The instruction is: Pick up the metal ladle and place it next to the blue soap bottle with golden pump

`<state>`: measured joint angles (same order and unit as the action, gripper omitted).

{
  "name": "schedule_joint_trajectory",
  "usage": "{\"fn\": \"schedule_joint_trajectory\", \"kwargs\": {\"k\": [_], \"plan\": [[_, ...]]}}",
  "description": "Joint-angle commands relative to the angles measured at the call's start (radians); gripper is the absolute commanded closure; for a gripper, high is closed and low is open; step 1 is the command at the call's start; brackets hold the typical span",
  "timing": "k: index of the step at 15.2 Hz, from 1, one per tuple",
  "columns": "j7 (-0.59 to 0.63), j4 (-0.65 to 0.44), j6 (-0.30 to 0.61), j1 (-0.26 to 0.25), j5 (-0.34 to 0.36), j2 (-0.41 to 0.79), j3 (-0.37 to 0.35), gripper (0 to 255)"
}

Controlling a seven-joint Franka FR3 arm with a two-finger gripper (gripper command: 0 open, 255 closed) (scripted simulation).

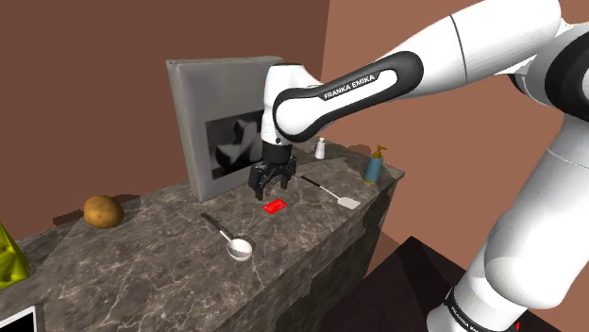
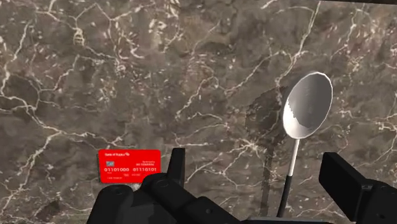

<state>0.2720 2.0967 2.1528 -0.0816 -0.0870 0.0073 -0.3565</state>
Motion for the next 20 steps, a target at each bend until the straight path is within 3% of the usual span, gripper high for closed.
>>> {"fn": "schedule_joint_trajectory", "kwargs": {"k": [1,13,20], "plan": [[0.039,-0.046,0.027,-0.013,0.029,0.081,-0.012,0],[0.213,-0.47,0.039,-0.157,0.187,0.567,0.009,0],[0.223,-0.468,0.095,-0.173,0.202,0.622,0.021,0]]}}
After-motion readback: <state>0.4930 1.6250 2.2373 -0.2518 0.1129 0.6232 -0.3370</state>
